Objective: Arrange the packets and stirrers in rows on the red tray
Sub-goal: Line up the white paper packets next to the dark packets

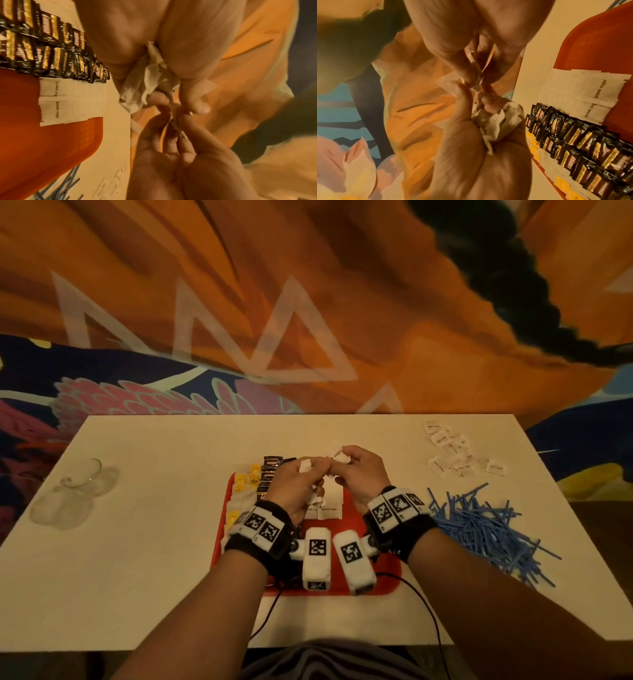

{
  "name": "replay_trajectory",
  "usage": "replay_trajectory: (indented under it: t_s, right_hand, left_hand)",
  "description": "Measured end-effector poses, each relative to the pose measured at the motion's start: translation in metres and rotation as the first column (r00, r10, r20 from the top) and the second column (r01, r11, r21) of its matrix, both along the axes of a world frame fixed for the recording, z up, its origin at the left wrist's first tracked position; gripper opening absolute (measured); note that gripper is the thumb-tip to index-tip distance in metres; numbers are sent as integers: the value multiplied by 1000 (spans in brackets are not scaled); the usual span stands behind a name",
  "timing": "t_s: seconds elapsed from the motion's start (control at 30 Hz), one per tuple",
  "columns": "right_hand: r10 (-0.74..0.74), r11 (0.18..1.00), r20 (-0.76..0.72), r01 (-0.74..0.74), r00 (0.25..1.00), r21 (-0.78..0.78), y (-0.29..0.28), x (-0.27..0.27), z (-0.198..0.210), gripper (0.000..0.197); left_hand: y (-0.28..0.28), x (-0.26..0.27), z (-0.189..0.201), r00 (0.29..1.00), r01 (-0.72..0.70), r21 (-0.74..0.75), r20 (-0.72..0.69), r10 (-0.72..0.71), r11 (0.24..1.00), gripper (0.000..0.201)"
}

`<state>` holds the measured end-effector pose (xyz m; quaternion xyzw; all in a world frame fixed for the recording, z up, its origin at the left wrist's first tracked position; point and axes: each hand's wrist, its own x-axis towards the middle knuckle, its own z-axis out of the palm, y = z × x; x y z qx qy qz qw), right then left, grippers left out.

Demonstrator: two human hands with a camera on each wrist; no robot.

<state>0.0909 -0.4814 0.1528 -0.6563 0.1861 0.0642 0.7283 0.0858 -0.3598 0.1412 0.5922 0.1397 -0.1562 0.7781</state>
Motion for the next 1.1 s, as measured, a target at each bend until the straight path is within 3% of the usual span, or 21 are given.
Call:
replay_trajectory:
  t_s: [0.17, 0.33, 0.43, 0.6, 0.8, 0.9, 1.03, 1.1]
  right_hand:
    - [114, 985, -21, -110, 993, 134, -29, 2, -2, 23]
    - [149, 983, -42, -143, 988, 113, -51, 6, -12, 18]
    - [109, 985, -35, -103, 993, 138, -59, 8, -12, 7]
    - [-51, 998, 20, 50, 999, 23, -65, 11, -20, 12]
    - [-36, 998, 85, 40, 996, -44, -59, 8, -26, 9]
    - [-35, 999, 14, 34, 999, 17, -53, 6, -26, 12]
    - [107, 992, -77, -102, 991, 74, -47, 3, -28, 11]
    - [60, 997, -85, -56, 995, 51, -44, 3, -29, 11]
  left_hand:
    - [-8, 7, 2, 1000, 30, 16, -7, -30, 999, 10]
    - [-17, 8, -4, 998, 64, 143, -33, -60, 988, 14]
    - [-25, 8, -5, 1000, 5, 152, 10, -6, 988, 5]
    - [-33, 6, -10, 998, -56, 210, 45, 47, 976, 5]
    - [-34, 6, -16, 1000, -31, 241, 6, 31, 970, 28]
    - [-29, 9, -15, 998, -66, 297, 33, 59, 953, 35]
    - [-17, 12, -14, 995, -78, 341, 80, 54, 937, 23]
    - [-12, 11, -15, 993, -78, 378, 111, 39, 922, 23]
